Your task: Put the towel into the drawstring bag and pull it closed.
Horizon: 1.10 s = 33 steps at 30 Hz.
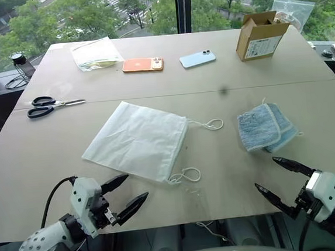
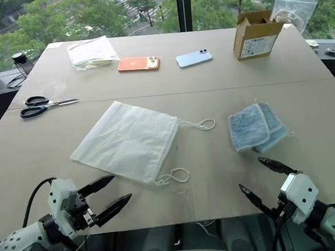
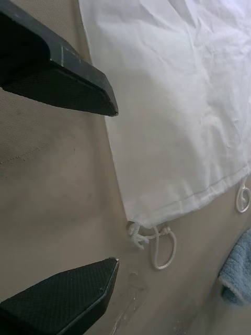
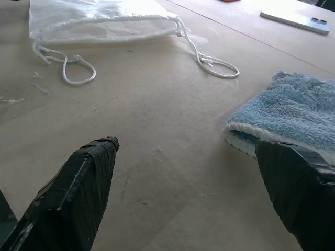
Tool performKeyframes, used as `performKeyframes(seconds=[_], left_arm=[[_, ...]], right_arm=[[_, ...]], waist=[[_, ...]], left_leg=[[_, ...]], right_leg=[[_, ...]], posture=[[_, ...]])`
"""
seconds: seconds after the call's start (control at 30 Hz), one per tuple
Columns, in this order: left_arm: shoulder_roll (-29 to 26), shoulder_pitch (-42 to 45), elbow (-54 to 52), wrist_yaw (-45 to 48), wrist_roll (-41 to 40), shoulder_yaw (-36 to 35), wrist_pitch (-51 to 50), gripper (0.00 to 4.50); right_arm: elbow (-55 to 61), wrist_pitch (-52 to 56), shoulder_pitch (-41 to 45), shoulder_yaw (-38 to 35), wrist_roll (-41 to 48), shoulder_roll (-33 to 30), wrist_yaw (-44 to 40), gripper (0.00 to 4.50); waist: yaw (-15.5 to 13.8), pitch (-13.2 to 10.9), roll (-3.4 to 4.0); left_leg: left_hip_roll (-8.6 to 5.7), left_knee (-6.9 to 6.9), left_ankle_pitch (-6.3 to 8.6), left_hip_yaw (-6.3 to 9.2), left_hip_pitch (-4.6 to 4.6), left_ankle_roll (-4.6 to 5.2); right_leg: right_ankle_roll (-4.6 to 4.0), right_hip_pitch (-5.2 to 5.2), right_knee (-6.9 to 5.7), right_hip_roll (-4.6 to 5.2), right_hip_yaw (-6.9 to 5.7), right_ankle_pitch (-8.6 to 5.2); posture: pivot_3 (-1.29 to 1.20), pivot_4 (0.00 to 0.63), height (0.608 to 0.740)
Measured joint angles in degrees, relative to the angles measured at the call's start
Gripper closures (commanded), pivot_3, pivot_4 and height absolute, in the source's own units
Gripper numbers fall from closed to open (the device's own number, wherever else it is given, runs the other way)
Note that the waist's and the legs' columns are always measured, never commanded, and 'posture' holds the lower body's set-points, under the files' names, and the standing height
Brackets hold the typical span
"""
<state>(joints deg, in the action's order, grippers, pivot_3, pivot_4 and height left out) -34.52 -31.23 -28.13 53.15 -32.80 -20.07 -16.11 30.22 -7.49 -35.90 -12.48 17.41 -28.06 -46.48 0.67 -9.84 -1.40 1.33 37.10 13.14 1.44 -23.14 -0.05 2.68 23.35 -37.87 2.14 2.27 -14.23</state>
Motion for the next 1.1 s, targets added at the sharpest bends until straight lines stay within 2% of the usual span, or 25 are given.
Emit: performKeyframes(seconds=[0.1,0.17,0.4,0.53,0.63,0.77,0.87,1.0,1.03,1.07,1.1], left_arm=[[-0.2,2.5,-0.3,-1.2,0.1,1.1,-1.2,0.03],[-0.7,8.9,-2.9,-4.5,-0.2,4.1,-5.1,0.03],[-9.7,25.9,-9.7,-14.6,0.4,13.3,-25.8,0.03],[-10.8,37.0,-9.1,-18.7,1.6,20.0,-36.0,0.03],[-11.1,42.1,-8.1,-21.3,3.7,25.7,-42.3,0.03],[-11.6,46.5,-5.9,-22.1,6.2,31.6,-45.9,1.20],[-12.4,48.5,-3.8,-21.6,8.6,34.3,-45.3,2.75],[-13.5,50.5,-0.3,-17.9,12.0,36.7,-39.4,4.44],[-14.0,50.9,0.9,-16.6,12.5,37.0,-37.5,4.44],[-15.8,52.3,6.9,-10.3,13.9,37.4,-27.8,4.44],[-16.7,53.3,10.3,-7.0,14.9,37.2,-22.8,4.44]], right_arm=[[-0.4,-0.8,0.0,0.0,0.1,-0.2,-0.3,0.00],[-0.3,-0.9,1.2,0.7,0.1,-0.8,-0.7,0.00],[2.7,-0.1,2.2,2.6,-0.1,-2.9,-0.5,0.00],[4.6,1.0,2.6,2.9,-0.4,-3.2,0.8,0.00],[5.8,2.2,2.6,3.1,-0.7,-3.2,1.9,0.00],[7.2,3.7,2.6,3.3,-1.1,-3.4,2.9,0.00],[8.3,4.7,2.7,3.6,-1.3,-3.5,3.4,0.00],[10.2,6.4,3.3,4.1,-1.2,-3.6,3.9,0.00],[10.6,7.0,3.5,4.5,-1.0,-3.7,3.9,0.00],[11.9,8.6,4.9,5.4,-0.3,-4.1,4.2,0.00],[12.7,9.1,5.7,5.7,0.1,-4.2,4.3,0.00]], waist=[[-0.1,0.0,0.00],[-0.6,0.0,0.02],[0.0,0.0,0.05],[-0.1,0.0,0.02],[0.1,0.0,0.02],[0.0,0.0,0.02],[0.0,0.0,0.01],[-0.1,0.0,0.01],[-0.1,0.0,0.01],[-0.1,0.0,0.01],[0.0,0.0,0.01]], left_leg=[[-0.01,0.02,0.00,-0.01,0.01,0.02],[-0.02,0.13,0.00,0.06,0.05,0.02],[-0.03,0.01,0.00,0.01,0.23,0.02],[-0.09,0.03,0.00,0.00,0.20,0.02],[-0.12,0.02,0.00,0.00,0.21,0.02],[-0.13,0.02,0.00,0.00,0.21,0.02],[-0.13,0.02,0.00,0.00,0.21,0.02],[-0.12,0.02,0.00,0.00,0.22,0.02],[-0.14,0.03,0.00,-0.03,0.21,0.02],[-0.17,0.03,-0.01,-0.14,0.21,0.01],[-0.15,0.03,-0.01,-0.17,0.21,0.01]], right_leg=[[0.01,-0.02,0.00,0.00,0.02,0.00],[0.01,-0.05,-0.03,-0.01,-0.04,0.00],[0.01,-0.22,-0.05,-0.20,0.03,0.00],[0.02,-0.22,-0.03,-0.22,0.02,0.01],[0.02,-0.22,-0.03,-0.22,0.06,0.01],[0.02,-0.22,-0.04,-0.25,0.02,0.01],[0.02,-0.22,-0.04,-0.26,0.03,0.01],[0.02,-0.22,-0.04,-0.23,0.05,0.01],[0.01,-0.22,-0.04,-0.24,0.03,0.01],[0.00,-0.21,-0.05,-0.26,-0.01,0.01],[0.00,-0.21,-0.05,-0.28,-0.01,0.01]], posture=[[0.00,0.150,0.740],[0.00,0.150,0.740],[0.00,0.150,0.740],[0.00,0.150,0.740],[0.00,0.150,0.740],[0.00,0.150,0.740],[0.00,0.150,0.740],[0.00,0.150,0.740],[0.00,0.150,0.740],[0.00,0.150,0.740],[0.00,0.150,0.740]])
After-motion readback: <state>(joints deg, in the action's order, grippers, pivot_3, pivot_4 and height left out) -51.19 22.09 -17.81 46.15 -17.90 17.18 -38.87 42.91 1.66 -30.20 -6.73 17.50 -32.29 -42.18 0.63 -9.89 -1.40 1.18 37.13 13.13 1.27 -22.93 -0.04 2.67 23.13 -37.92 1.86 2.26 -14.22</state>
